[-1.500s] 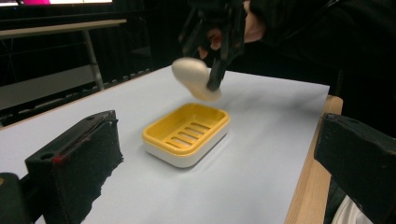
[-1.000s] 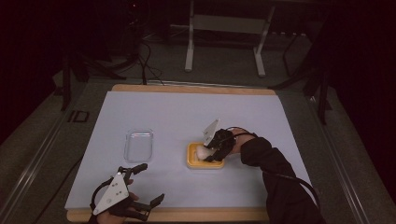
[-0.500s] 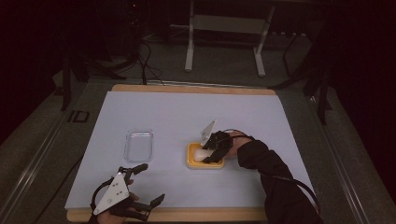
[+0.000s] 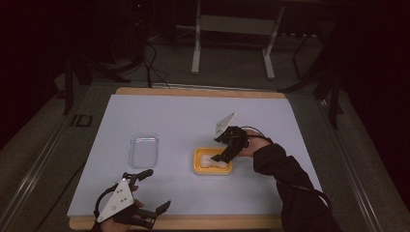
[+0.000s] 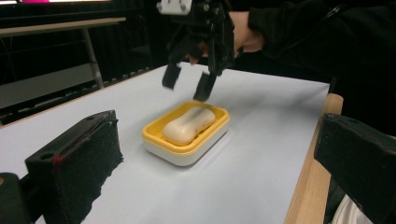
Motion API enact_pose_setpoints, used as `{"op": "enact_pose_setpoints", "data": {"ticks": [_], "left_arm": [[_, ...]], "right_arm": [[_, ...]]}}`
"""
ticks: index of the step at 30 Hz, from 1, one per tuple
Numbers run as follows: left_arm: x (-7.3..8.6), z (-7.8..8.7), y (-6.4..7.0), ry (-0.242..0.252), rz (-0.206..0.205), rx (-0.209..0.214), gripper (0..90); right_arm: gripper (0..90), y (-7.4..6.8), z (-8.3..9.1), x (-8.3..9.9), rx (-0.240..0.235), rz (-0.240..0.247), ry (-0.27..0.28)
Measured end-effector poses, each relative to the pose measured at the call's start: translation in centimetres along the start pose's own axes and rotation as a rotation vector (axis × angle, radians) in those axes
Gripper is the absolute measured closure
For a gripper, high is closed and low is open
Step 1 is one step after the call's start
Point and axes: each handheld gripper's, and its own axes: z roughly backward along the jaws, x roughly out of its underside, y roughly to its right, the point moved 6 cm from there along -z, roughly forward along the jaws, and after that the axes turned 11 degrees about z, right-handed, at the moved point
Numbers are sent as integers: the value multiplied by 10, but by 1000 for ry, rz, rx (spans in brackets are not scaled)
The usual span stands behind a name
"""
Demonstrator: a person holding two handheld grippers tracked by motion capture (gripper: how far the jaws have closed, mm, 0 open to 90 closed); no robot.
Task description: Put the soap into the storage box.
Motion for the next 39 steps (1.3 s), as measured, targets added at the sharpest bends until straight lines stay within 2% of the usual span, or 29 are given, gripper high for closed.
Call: {"op": "enact_pose_setpoints", "data": {"ticks": [1, 4, 5, 12, 13, 19, 22, 26, 28, 34, 39], "left_arm": [[0, 0, 0, -1, -1, 0, 7], [0, 0, 0, -1, 0, 1, 7], [0, 0, 0, 0, 1, 1, 7], [0, 0, 0, -2, -1, 1, 7], [0, 0, 0, -1, -1, 1, 8], [0, 0, 0, 0, 0, 1, 8], [0, 0, 0, -2, -1, 0, 7], [0, 0, 0, -2, -1, 1, 7], [0, 0, 0, -1, -1, 1, 7], [0, 0, 1, -2, 0, 1, 7], [0, 0, 1, -2, 0, 1, 8]], "right_arm": [[187, 1, 4, 0, 21, -22, 4], [159, 3, 11, -1, 42, -66, 30], [120, 4, 17, 0, 43, -86, 46], [111, 9, 38, 7, 139, -159, 75], [111, 10, 41, 10, 170, -174, 71], [111, 12, 49, 26, 237, -245, 63], [111, 11, 51, 30, 242, -266, 64], [111, 8, 54, 43, 291, -304, 51], [111, 7, 54, 45, 292, -310, 50], [111, 1, 55, 60, 337, -348, 41], [106, -5, 54, 68, 345, -372, 47]]}}
